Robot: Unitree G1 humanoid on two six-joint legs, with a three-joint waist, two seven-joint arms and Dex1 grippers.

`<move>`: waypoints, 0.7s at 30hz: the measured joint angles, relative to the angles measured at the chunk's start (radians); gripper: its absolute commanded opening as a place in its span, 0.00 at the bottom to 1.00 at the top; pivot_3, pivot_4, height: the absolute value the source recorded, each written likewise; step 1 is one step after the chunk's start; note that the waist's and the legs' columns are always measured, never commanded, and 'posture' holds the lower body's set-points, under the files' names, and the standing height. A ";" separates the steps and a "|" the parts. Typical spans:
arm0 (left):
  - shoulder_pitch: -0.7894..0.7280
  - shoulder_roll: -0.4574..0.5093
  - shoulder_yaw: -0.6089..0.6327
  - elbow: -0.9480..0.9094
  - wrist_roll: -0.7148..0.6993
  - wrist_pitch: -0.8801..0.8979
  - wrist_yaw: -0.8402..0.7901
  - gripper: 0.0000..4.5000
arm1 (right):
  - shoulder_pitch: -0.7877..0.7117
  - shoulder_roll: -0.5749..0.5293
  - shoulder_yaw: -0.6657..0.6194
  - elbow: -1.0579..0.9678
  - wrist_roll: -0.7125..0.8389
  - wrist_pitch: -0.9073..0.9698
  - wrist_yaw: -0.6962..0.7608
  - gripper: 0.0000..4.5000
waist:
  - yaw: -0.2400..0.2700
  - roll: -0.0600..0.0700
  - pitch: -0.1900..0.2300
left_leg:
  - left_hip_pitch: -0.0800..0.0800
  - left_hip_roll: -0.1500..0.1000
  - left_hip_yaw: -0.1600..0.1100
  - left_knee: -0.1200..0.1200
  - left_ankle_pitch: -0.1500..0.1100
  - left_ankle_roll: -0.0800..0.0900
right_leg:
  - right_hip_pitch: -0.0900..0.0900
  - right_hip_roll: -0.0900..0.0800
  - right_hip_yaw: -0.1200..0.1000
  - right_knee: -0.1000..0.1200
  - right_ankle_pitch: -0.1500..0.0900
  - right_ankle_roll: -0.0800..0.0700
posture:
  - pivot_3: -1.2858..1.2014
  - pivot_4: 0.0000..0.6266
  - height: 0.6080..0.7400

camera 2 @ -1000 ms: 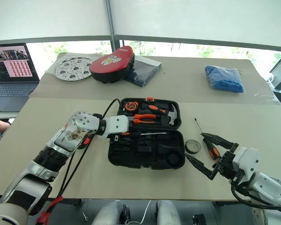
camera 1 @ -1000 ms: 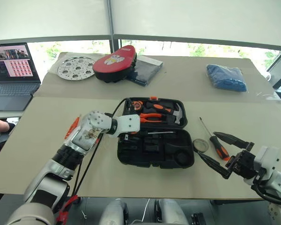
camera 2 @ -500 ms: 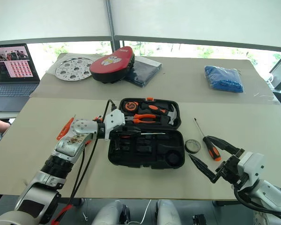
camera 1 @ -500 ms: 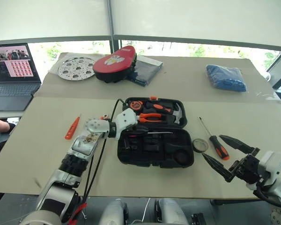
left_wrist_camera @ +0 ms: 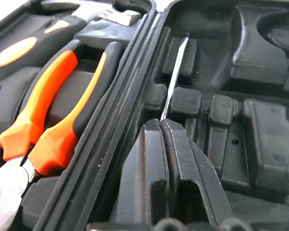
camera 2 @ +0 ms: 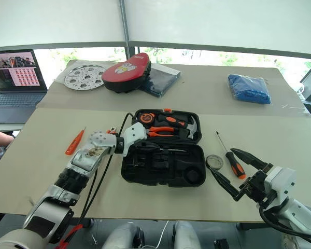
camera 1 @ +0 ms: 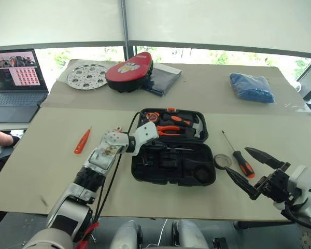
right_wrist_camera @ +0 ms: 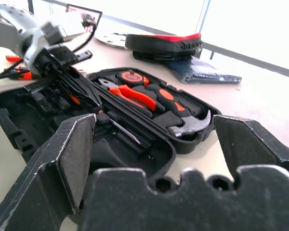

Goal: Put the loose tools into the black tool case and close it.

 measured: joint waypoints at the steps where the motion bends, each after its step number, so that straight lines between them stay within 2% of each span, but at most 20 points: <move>1: 0.004 -0.002 0.014 0.000 -0.010 -0.012 0.001 0.08 | 0.004 0.000 -0.004 -0.013 0.002 0.011 -0.015 1.00 | 0.000 0.000 0.000 | 0.000 0.000 0.000 0.000 0.000 0.000 | 0.000 0.000 0.001 0.000 0.000 0.000 | 0.52 0.24 1.00; 4: 0.082 -0.014 0.078 -0.006 -0.085 -0.119 -0.026 0.25 | 0.035 -0.001 -0.044 -0.039 0.004 0.052 -0.062 1.00 | -0.006 0.001 0.000 | -0.004 0.001 0.000 0.000 0.000 -0.001 | -0.005 0.000 0.001 0.001 0.000 0.000 | 0.52 0.24 1.00; 7: 0.146 0.009 0.179 -0.048 -0.215 -0.207 -0.122 0.50 | 0.093 -0.012 -0.106 -0.049 -0.004 0.116 -0.126 1.00 | -0.010 0.001 0.000 | -0.009 0.003 0.000 0.000 0.002 -0.004 | -0.009 0.001 0.000 0.001 0.000 -0.001 | 0.52 0.24 1.00; 10: 0.183 0.108 0.273 -0.108 -0.309 -0.275 -0.228 0.76 | 0.160 -0.022 -0.158 -0.048 -0.037 0.182 -0.175 1.00 | -0.014 0.002 -0.001 | -0.007 0.003 -0.001 -0.001 0.002 -0.004 | -0.008 0.001 0.000 0.001 -0.001 -0.002 | 0.52 0.24 1.00; 11: 0.204 0.133 0.299 -0.123 -0.331 -0.291 -0.255 0.81 | 0.181 -0.022 -0.168 -0.047 -0.037 0.190 -0.174 1.00 | -0.015 0.003 -0.001 | -0.005 0.003 0.000 -0.002 0.002 -0.004 | -0.007 0.001 0.000 0.001 -0.001 -0.002 | 0.52 0.24 1.00; 13: 0.274 0.193 0.362 -0.147 -0.386 -0.315 -0.321 0.99 | 0.241 -0.019 -0.184 -0.038 -0.037 0.210 -0.164 1.00 | -0.014 0.004 -0.001 | -0.003 0.003 0.000 -0.005 0.002 -0.003 | -0.005 0.001 0.000 0.000 -0.002 -0.002 | 0.52 0.24 1.00; 18: 0.462 0.316 0.457 -0.170 -0.439 -0.349 -0.413 1.00 | 0.271 -0.062 -0.178 -0.015 -0.049 0.329 -0.175 1.00 | -0.019 0.003 -0.001 | -0.003 0.003 0.001 -0.004 0.001 -0.002 | -0.006 -0.001 0.001 -0.001 -0.003 -0.004 | 0.52 0.24 1.00; 21: 0.499 0.318 0.477 -0.193 -0.461 -0.351 -0.419 1.00 | 0.125 -0.141 -0.148 -0.042 -0.013 0.480 -0.229 1.00 | -0.020 0.003 0.000 | -0.003 0.002 0.001 -0.003 0.003 -0.001 | -0.006 -0.002 0.002 -0.001 -0.003 -0.008 | 0.52 0.24 1.00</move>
